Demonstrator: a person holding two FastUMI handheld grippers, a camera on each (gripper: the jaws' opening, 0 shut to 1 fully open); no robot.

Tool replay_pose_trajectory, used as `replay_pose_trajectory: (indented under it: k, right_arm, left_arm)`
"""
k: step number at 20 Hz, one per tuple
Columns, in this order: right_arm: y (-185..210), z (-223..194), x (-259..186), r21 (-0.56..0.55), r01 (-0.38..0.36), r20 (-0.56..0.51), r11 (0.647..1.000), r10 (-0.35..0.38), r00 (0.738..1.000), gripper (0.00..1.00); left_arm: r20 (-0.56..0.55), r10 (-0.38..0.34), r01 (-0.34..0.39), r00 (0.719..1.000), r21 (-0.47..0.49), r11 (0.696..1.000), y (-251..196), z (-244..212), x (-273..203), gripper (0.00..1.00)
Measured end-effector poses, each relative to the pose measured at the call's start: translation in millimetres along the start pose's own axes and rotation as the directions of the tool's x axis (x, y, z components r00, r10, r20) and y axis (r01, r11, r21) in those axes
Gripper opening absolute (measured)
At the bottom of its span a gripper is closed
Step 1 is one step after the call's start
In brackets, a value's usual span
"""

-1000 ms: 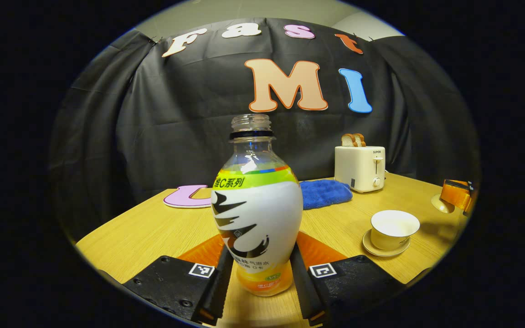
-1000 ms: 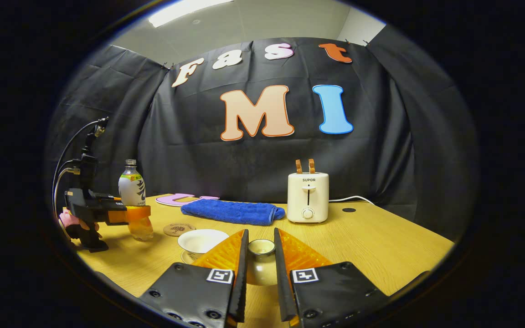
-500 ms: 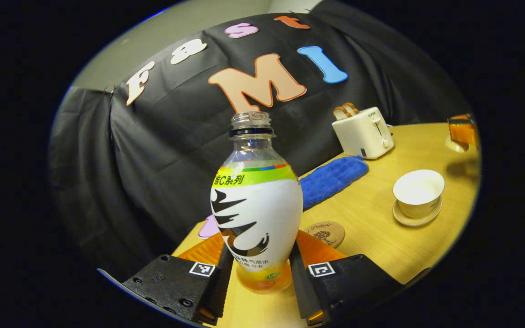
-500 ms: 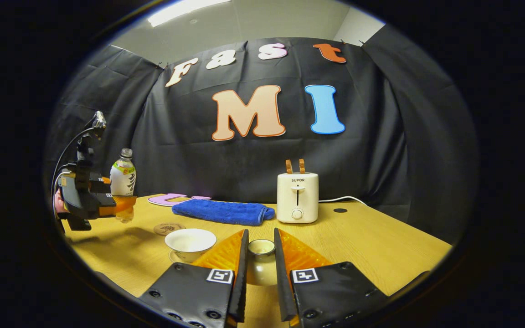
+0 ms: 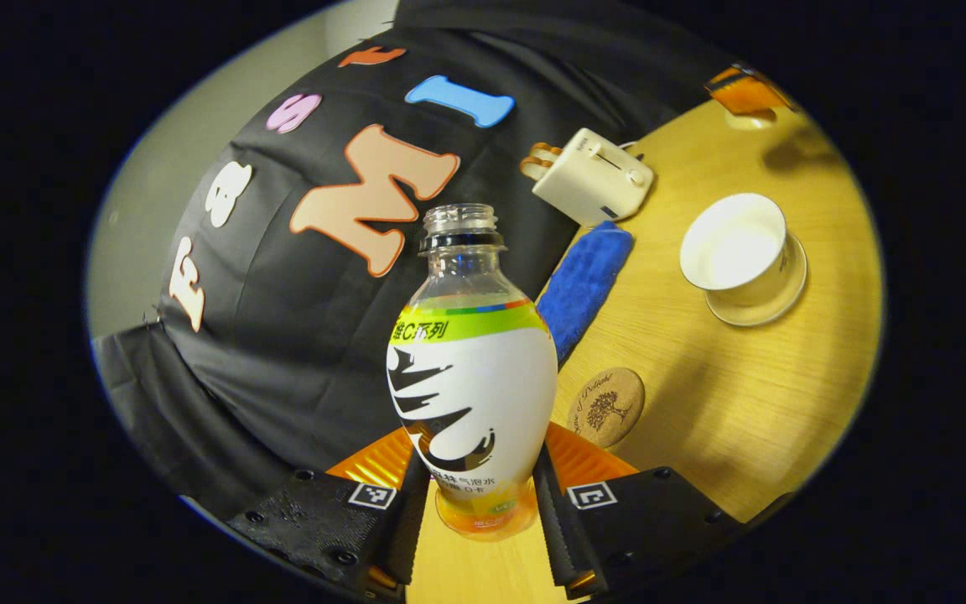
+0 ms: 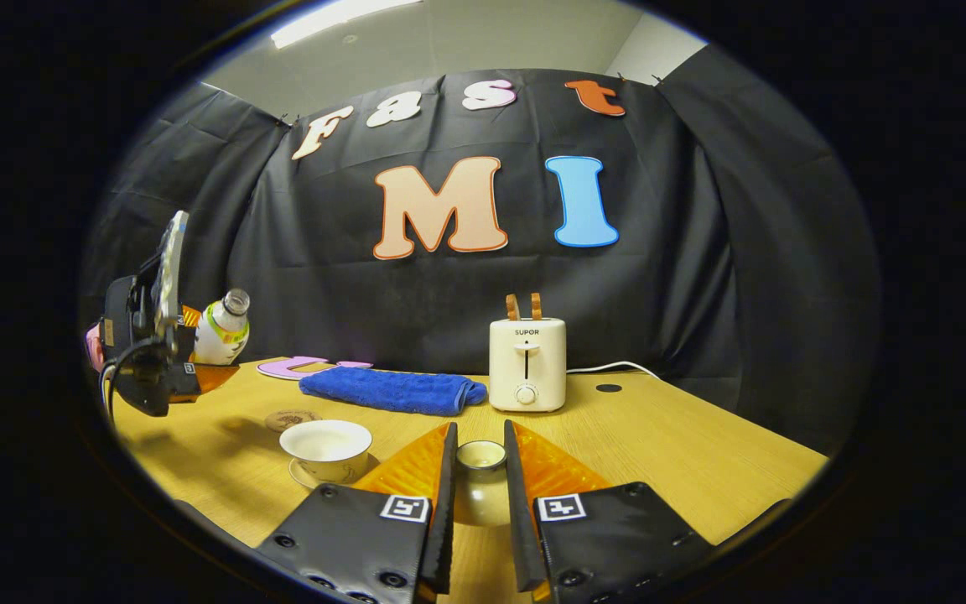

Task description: Open the teacup lid with one hand, grasp the water bottle and pour water into the teacup with the other hand; after pouring, place the water bottle on the coaster and then close the teacup lid.

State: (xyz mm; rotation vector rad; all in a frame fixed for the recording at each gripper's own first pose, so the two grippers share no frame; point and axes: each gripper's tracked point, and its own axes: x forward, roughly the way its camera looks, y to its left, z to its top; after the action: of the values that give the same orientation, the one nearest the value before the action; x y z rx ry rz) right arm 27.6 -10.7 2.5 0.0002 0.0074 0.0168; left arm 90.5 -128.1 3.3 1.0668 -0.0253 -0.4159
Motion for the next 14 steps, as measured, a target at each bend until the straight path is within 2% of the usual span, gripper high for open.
replay_pose_trajectory:
  k: [3,7,10,14]
  right_arm:
    - [-2.0,0.8,1.2,-0.001,0.006,0.001,1.0,-0.006,1.0,0.33]
    - [-3.2,1.4,1.0,-0.001,0.011,0.001,1.0,-0.011,1.0,0.33]
    - [-3.6,0.5,0.4,-0.001,0.012,0.002,1.0,-0.012,1.0,0.33]
    - [-3.5,0.7,-0.1,-0.001,0.012,0.003,1.0,-0.012,1.0,0.33]
  left_arm:
    - [-0.016,-0.039,0.04,0.999,0.101,0.994,-13.1,6.4,5.5,0.59]
    - [-0.028,-0.064,0.069,0.998,0.261,0.963,-20.9,18.1,8.4,0.59]
    - [-0.04,-0.088,0.097,0.995,0.36,0.928,-25.8,22.2,11.8,0.59]
    - [-0.082,-0.123,0.148,0.989,0.487,0.861,-30.7,22.6,10.5,0.59]
